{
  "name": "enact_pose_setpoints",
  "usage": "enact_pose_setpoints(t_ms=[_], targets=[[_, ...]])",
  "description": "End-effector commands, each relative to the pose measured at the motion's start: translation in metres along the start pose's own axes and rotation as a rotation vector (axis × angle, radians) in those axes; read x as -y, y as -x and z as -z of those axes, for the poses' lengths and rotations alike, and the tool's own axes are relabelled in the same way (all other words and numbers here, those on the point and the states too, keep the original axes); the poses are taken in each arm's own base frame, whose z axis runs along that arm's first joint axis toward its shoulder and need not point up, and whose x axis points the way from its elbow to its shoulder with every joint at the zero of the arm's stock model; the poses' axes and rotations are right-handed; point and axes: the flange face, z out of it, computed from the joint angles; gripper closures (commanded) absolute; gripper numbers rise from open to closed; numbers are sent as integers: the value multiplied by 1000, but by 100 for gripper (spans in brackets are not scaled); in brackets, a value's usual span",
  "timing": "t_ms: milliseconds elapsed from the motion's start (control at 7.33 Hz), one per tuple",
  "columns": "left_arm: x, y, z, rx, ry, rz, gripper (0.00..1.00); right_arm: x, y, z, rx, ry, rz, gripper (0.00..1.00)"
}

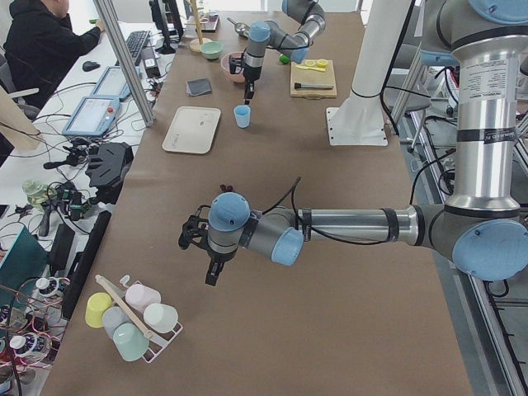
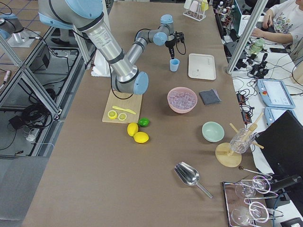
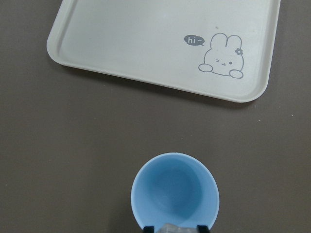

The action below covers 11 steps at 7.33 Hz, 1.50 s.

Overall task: Put ice and cherries in cup
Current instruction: 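Carry the ice cube with the right gripper over the blue cup and release, then return the right gripper to the pink bowl and grasp another ice cube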

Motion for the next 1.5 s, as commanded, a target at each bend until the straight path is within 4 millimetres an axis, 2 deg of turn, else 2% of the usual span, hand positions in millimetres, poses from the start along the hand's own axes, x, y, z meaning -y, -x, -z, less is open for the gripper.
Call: enact_pose_setpoints(t_ms=[0, 136, 273, 409, 545, 682, 818, 955, 1091, 1227, 1364], targets=[[-1, 1, -3, 0, 6, 4, 2, 1, -1, -10, -23, -1, 10, 100], [-2, 2, -3, 0, 8, 4, 2, 4, 0, -12, -6, -25, 15, 100], [-3, 2, -3, 0, 9, 6, 2, 6, -1, -23, 3, -31, 17, 87], [-5, 3, -4, 0, 11, 8, 2, 7, -1, -28, 9, -44, 31, 52], [-6, 4, -5, 0, 13, 9, 2, 9, -2, -28, 6, -52, 33, 34], [-7, 4, -5, 0, 13, 14, 2, 10, -3, -28, 1, -60, 36, 6], [-7, 4, -5, 1, 14, 16, 2, 14, -5, -24, 3, -65, 35, 1], [-9, 7, -7, 1, 19, 20, 2, 28, -22, -11, 5, -66, 16, 1], [-8, 11, -11, 3, 26, 25, 2, 46, -73, 4, 33, -22, 36, 1], [-9, 12, -13, 3, 29, 27, 2, 44, -157, 23, 47, 7, 113, 1], [-12, 13, -13, 2, 31, 26, 2, 34, -228, 36, 29, 14, 217, 1]])
